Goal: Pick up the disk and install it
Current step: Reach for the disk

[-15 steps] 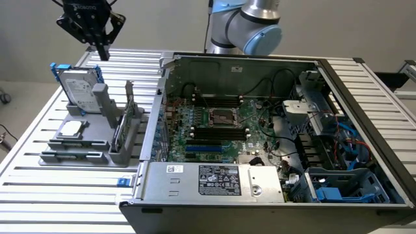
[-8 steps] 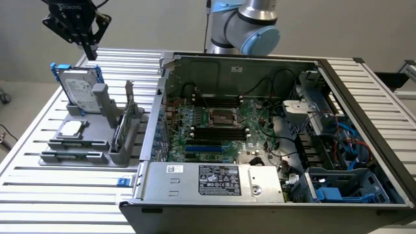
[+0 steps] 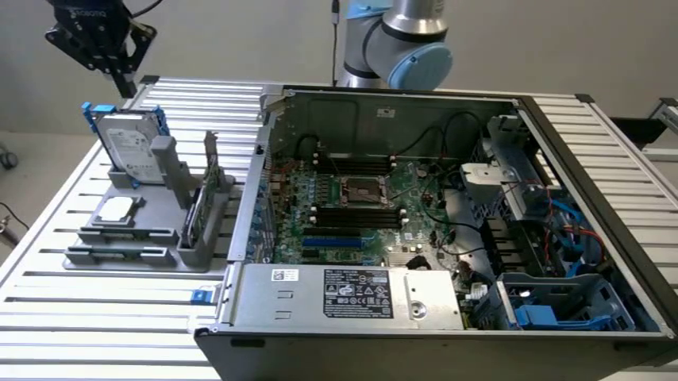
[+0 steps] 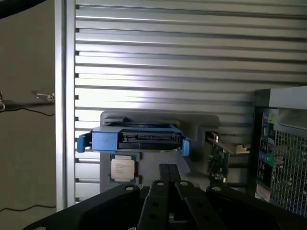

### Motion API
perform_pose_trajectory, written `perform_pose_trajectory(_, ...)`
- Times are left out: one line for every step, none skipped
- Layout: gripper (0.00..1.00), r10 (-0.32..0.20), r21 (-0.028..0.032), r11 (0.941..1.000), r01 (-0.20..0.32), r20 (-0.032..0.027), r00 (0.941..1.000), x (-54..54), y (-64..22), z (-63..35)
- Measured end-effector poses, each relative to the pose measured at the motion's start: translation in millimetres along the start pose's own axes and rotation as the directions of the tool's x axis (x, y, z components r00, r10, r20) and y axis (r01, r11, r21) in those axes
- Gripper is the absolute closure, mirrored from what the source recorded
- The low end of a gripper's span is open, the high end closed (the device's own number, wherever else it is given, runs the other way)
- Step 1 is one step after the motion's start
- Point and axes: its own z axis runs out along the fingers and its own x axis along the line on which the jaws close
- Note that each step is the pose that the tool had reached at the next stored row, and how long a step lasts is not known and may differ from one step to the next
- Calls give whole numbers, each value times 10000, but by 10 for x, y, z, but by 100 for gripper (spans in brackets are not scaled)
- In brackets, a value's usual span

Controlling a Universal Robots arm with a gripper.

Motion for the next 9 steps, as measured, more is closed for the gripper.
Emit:
perform_pose_trajectory(89, 1, 2, 10000, -1, 0, 10000, 47, 15, 8)
perform_pose_trajectory(89, 1, 4, 10000, -1, 0, 10000, 92, 29, 15)
perform_pose_trajectory(89, 0, 5, 10000, 0, 1, 10000, 139, 43, 23)
perform_pose_trajectory(89, 0, 7, 10000, 0, -1, 10000, 183, 57, 29)
perform_pose_trajectory(89, 0, 8, 10000, 0, 0, 10000, 228, 70, 36)
perform_pose_trajectory(89, 0, 9, 10000, 0, 0, 10000, 272, 84, 42)
perform_pose_trajectory(89, 0, 10, 10000, 0, 0, 10000, 317, 98, 47)
perform_pose_trajectory(89, 1, 10, 10000, -1, 0, 10000, 365, 113, 53)
perform_pose_trajectory(89, 1, 9, 10000, -1, -1, 10000, 409, 127, 57)
